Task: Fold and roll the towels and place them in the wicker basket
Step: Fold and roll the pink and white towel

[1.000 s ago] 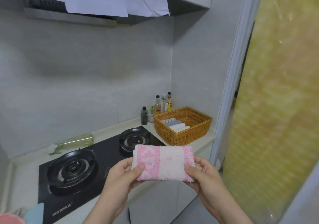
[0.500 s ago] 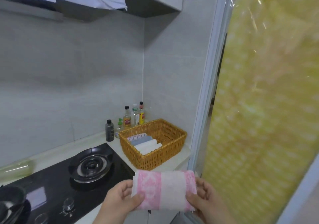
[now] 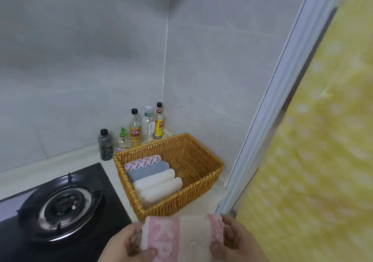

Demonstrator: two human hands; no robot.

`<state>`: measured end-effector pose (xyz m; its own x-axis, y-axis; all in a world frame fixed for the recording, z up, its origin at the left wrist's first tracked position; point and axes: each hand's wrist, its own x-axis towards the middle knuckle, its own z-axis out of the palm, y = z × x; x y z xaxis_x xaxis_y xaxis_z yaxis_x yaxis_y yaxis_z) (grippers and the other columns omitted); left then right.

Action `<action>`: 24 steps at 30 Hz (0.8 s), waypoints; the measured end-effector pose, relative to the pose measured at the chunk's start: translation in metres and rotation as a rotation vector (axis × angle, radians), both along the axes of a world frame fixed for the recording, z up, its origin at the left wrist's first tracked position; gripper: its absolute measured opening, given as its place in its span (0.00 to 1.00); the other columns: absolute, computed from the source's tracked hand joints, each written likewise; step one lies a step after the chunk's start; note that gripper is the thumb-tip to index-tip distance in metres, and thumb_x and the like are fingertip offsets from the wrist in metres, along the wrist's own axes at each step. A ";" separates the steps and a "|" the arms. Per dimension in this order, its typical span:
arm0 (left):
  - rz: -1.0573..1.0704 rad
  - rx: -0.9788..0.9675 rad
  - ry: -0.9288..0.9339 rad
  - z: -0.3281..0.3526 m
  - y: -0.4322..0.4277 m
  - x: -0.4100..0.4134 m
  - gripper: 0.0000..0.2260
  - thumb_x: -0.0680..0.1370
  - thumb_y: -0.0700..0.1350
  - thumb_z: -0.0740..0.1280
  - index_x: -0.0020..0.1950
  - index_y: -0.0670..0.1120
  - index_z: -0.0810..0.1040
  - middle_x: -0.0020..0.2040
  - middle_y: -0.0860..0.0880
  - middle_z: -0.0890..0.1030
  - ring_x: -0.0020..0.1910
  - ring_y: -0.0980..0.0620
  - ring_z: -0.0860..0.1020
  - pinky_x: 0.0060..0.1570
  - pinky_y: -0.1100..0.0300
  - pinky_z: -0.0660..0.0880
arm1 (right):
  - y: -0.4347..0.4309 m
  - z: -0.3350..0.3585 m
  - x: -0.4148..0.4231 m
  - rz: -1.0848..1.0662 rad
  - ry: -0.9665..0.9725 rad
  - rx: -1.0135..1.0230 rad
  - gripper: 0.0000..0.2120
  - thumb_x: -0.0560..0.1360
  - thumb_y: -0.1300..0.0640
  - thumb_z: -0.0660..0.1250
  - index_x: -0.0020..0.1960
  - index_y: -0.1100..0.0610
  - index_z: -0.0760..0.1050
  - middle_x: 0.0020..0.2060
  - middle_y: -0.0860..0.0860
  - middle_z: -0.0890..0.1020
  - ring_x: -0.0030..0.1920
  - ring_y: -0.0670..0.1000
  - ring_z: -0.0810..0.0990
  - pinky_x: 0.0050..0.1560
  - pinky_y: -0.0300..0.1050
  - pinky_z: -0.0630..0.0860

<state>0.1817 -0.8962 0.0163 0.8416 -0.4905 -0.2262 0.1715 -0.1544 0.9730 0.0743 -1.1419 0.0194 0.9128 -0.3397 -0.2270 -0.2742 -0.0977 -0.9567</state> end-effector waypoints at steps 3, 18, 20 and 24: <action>0.033 0.005 -0.069 0.003 -0.023 0.035 0.16 0.65 0.25 0.75 0.49 0.39 0.80 0.34 0.52 0.85 0.32 0.62 0.81 0.35 0.72 0.74 | -0.022 0.005 0.034 -0.011 -0.035 0.012 0.27 0.61 0.63 0.73 0.60 0.56 0.76 0.44 0.60 0.86 0.44 0.58 0.84 0.47 0.50 0.78; 0.310 0.129 -0.186 0.000 -0.128 0.140 0.10 0.70 0.33 0.75 0.47 0.44 0.82 0.39 0.45 0.85 0.39 0.52 0.81 0.40 0.62 0.76 | -0.150 -0.001 0.222 0.310 -0.054 0.015 0.21 0.73 0.72 0.68 0.60 0.52 0.75 0.53 0.47 0.85 0.56 0.49 0.83 0.58 0.50 0.77; 0.338 0.161 -0.205 0.000 -0.143 0.151 0.08 0.70 0.33 0.75 0.45 0.44 0.81 0.36 0.46 0.83 0.38 0.55 0.80 0.39 0.65 0.74 | -0.166 -0.004 0.243 0.371 -0.059 -0.004 0.21 0.73 0.70 0.69 0.61 0.50 0.74 0.55 0.47 0.85 0.58 0.48 0.82 0.60 0.51 0.76; 0.401 0.225 -0.200 -0.004 -0.168 0.178 0.09 0.71 0.31 0.74 0.44 0.44 0.80 0.31 0.58 0.80 0.34 0.60 0.77 0.35 0.70 0.71 | -0.183 -0.010 0.279 0.416 -0.062 -0.085 0.22 0.73 0.65 0.71 0.61 0.44 0.74 0.56 0.40 0.83 0.58 0.40 0.80 0.61 0.44 0.77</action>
